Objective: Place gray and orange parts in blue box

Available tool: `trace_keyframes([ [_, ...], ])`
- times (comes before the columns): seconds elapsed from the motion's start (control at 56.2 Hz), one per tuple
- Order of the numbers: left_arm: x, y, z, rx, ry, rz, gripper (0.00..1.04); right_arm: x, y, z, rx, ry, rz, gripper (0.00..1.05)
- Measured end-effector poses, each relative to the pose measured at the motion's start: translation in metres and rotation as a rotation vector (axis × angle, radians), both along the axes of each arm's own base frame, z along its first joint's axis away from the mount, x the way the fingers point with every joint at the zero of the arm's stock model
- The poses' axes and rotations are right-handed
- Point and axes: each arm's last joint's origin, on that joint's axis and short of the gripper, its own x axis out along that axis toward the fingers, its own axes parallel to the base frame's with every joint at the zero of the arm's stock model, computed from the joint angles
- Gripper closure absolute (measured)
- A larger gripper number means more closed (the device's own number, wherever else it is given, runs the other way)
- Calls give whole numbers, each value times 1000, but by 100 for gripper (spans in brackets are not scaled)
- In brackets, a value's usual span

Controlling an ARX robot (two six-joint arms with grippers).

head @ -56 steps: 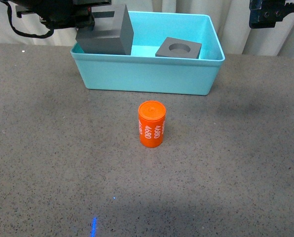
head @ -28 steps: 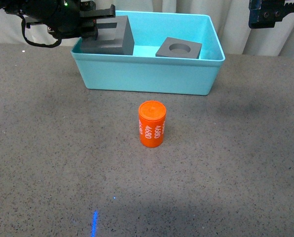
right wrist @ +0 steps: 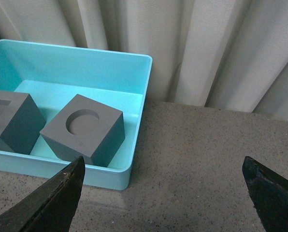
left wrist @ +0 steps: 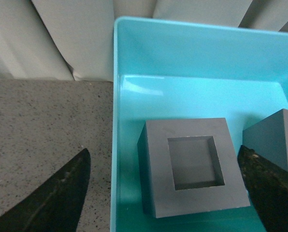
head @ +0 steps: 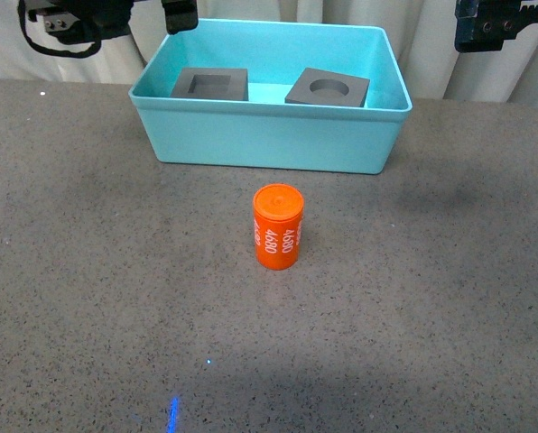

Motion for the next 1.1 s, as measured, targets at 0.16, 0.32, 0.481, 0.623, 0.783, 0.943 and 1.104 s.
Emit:
trace_keyframes([
  [0.16,-50,8,30,13,-109,77,7,0,0,0,0,0,0,10],
  [0.32,-102,17,29,45,-266,125,17,0,0,0,0,0,0,10],
  [0.481,-145,32,21,65,-470,116,42,0,0,0,0,1,0,10],
  [0.623,-178,45,16,79,-493,123,66,0,0,0,-1,1,0,10],
  [0.783,-219,57,4,86,-476,115,102,0,0,0,0,1,1,10],
  [0.943,-242,62,2,90,-485,115,101,0,0,0,-1,1,1,10],
  [1.104,-261,71,-3,89,-480,101,101,0,0,0,0,1,1,10],
])
